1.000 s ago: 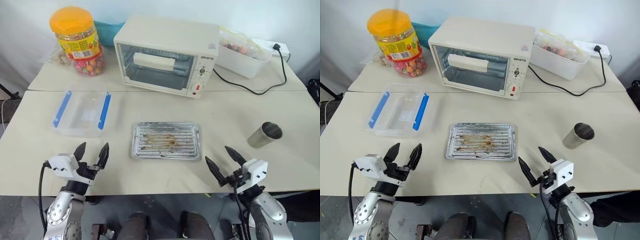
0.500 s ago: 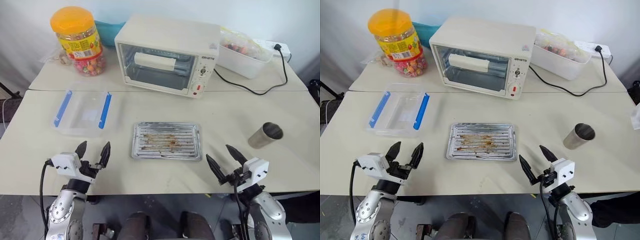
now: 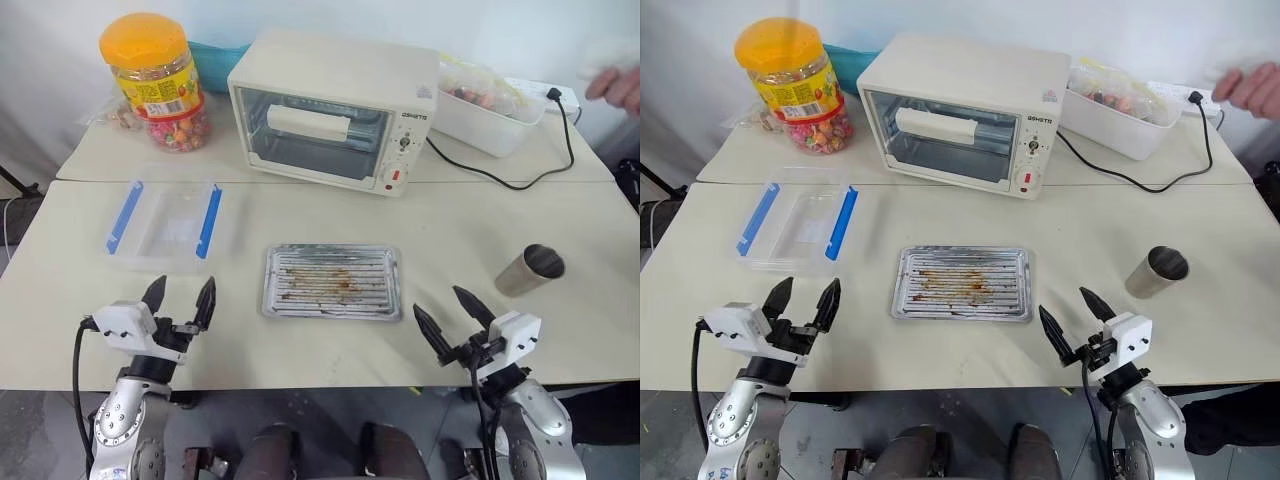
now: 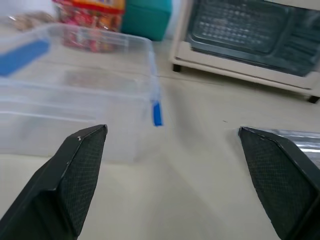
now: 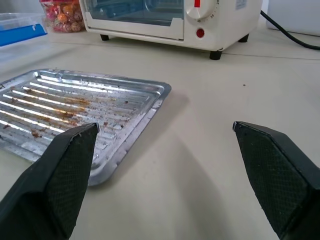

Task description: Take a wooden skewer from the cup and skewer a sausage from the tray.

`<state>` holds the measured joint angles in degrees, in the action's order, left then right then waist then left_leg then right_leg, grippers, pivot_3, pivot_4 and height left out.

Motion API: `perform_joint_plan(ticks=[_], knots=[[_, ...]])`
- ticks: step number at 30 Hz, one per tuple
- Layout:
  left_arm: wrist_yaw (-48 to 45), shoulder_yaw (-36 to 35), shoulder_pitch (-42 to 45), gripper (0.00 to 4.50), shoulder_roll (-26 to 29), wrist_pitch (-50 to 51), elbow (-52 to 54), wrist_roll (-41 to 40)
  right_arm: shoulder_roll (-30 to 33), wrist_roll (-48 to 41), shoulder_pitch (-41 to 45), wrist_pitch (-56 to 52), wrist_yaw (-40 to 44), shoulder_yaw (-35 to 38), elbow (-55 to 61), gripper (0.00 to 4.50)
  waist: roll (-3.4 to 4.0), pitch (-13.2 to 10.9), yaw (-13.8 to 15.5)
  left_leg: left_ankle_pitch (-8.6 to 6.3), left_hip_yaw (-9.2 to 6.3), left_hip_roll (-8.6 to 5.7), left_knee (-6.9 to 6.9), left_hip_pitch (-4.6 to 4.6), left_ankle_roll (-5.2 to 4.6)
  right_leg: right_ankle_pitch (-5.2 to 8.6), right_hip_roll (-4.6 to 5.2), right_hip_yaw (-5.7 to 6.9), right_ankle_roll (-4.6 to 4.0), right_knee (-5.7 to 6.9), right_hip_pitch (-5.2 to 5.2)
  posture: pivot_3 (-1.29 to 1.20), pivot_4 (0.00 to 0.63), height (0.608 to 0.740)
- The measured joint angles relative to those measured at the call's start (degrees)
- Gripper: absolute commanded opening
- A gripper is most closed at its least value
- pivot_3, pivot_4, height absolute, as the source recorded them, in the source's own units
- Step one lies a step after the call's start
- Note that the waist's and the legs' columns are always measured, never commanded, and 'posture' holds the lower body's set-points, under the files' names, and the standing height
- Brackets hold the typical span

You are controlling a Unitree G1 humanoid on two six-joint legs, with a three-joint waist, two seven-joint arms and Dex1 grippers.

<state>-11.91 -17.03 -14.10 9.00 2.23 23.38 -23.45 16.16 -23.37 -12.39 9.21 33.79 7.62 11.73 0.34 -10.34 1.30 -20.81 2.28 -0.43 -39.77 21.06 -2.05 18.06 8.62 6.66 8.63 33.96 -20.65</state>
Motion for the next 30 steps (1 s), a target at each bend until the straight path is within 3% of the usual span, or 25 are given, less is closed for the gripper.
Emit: perform_joint_plan(ticks=[17, 30], knots=[[1.9, -0.32, -3.46, 4.46, -1.87, -1.51, 0.41, 1.24, 0.38, -0.14, -2.21, -1.6, -0.03, 0.03, 1.86, 4.5, 0.0, 0.0, 0.03, -0.01, 0.01, 0.02, -0.04, 0.01, 0.02, 0.0, -0.01, -0.03, 0.0, 0.0, -0.01, 0.0, 0.15, 0.74], [5.39, -0.34, -3.64, 4.46, -2.82, -2.79, -1.43, 7.69, -0.69, 5.23, 1.54, 6.62, -1.97, 1.06, -5.48, 4.5, 0.0, 0.01, -0.01, -0.03, 0.05, 0.04, -0.06, 0.01, 0.03, 0.0, -0.04, -0.05, 0.0, 0.02, -0.03, 0.0, 0.15, 0.74]])
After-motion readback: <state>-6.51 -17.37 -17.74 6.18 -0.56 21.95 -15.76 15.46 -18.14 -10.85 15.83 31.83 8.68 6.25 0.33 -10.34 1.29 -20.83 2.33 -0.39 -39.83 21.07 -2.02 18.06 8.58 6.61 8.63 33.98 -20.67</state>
